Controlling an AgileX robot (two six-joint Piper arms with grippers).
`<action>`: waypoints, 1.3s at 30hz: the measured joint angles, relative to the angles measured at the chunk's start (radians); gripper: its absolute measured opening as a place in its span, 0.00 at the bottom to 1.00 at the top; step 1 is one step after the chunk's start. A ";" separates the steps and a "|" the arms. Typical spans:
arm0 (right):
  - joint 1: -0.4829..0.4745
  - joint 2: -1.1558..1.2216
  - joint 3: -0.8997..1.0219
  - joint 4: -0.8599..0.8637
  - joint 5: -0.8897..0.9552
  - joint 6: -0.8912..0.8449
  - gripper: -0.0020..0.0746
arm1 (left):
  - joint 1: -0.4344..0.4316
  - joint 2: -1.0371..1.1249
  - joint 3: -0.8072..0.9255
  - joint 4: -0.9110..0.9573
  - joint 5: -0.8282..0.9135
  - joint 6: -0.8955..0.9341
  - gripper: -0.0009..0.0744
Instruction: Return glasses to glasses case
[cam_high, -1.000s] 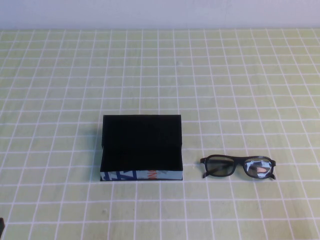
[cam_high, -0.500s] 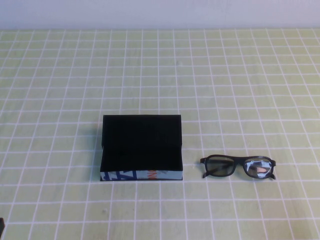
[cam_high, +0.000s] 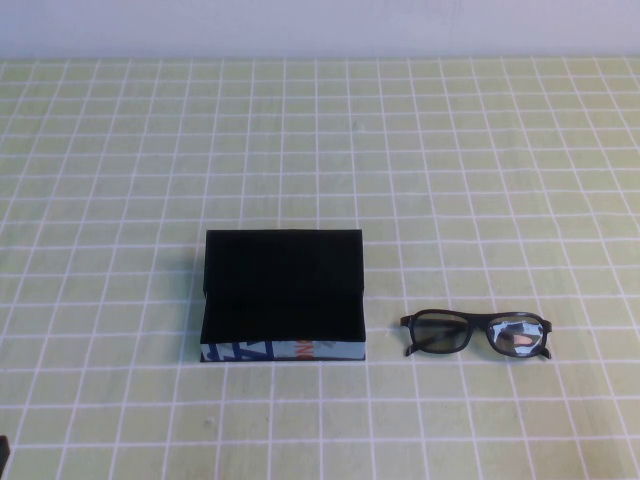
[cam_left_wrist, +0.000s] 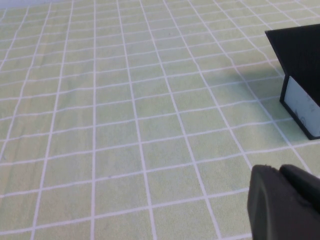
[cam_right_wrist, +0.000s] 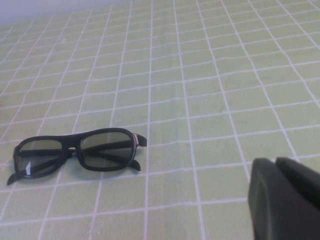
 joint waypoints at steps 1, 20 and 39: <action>0.000 0.000 0.000 0.000 -0.005 0.000 0.00 | 0.000 0.000 0.000 0.000 0.000 0.000 0.01; 0.000 0.000 0.000 0.000 -0.088 0.000 0.00 | 0.000 0.000 0.000 -0.002 0.000 0.000 0.01; 0.000 0.000 0.000 0.005 -0.161 0.000 0.00 | 0.000 0.000 0.000 -0.002 0.000 0.000 0.01</action>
